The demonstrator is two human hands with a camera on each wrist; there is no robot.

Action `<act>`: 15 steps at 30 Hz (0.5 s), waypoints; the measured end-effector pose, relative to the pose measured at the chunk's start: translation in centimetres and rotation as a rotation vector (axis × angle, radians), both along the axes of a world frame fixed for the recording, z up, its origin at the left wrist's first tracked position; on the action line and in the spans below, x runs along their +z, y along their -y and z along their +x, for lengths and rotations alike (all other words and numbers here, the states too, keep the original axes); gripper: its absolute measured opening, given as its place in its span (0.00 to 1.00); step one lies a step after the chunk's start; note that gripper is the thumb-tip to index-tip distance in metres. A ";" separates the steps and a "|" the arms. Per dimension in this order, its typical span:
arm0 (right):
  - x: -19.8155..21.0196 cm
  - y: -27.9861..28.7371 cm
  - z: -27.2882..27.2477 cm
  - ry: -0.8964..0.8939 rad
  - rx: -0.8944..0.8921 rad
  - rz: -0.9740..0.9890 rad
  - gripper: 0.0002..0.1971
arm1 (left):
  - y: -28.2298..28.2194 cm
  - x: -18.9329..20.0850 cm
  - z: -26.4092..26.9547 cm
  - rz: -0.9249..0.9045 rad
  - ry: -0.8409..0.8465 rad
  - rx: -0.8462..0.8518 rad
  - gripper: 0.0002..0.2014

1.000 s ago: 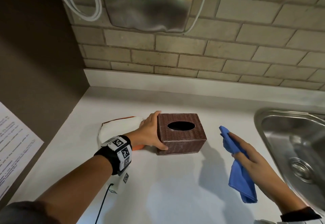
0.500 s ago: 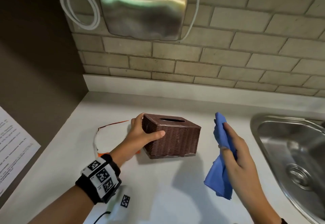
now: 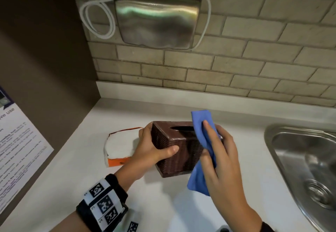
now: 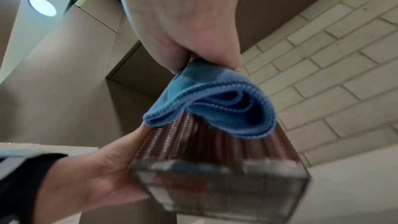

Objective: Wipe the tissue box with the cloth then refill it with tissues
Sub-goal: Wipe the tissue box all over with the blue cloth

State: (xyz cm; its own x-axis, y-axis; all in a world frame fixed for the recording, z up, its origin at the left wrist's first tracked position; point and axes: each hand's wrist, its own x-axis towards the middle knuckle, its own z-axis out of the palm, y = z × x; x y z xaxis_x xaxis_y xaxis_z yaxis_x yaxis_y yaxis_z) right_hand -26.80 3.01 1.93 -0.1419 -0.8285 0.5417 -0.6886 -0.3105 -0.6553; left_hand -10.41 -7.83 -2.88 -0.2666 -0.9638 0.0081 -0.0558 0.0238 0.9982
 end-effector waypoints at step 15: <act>0.2 1.6 -2.8 -0.516 -0.078 0.242 0.26 | -1.9 -1.4 -0.3 -0.231 0.063 -0.066 0.53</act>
